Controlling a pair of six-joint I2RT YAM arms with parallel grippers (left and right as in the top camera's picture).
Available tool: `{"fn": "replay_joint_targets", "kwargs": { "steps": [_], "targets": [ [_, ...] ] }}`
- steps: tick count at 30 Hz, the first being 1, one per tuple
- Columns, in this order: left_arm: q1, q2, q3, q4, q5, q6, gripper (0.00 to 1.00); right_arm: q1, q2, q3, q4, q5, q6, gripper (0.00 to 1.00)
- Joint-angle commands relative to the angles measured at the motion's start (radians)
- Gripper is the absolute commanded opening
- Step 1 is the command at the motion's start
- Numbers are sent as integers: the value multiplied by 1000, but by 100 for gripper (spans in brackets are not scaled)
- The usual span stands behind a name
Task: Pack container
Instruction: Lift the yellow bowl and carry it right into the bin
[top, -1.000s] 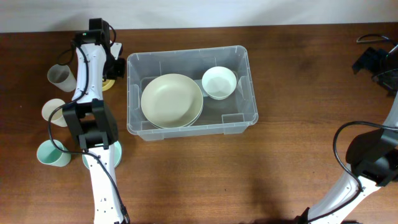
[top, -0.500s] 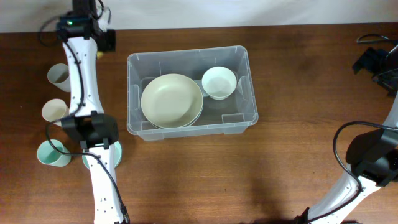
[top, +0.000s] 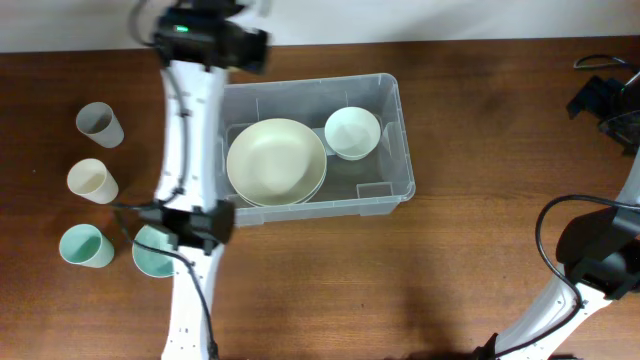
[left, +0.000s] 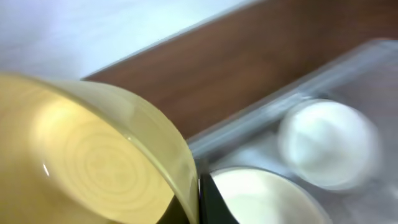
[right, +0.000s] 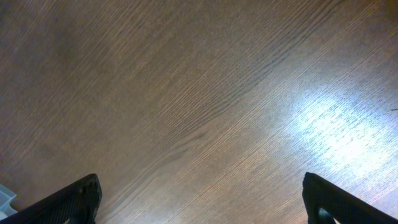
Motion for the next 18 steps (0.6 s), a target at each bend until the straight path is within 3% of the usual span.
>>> {"fn": "replay_joint_targets", "kwargs": {
  "steps": [1,9,18],
  "targets": [
    [-100,-41,11,-55,40,-9,1,-6,3,-4,0,11,0,99],
    [-263,-41,-47,-74,39,-9,1,-6,3,-4,0,11,0,99],
    [-281,-41,-269,36,99,-8,1,-6,3,-4,0,11,0,99]
  ]
}}
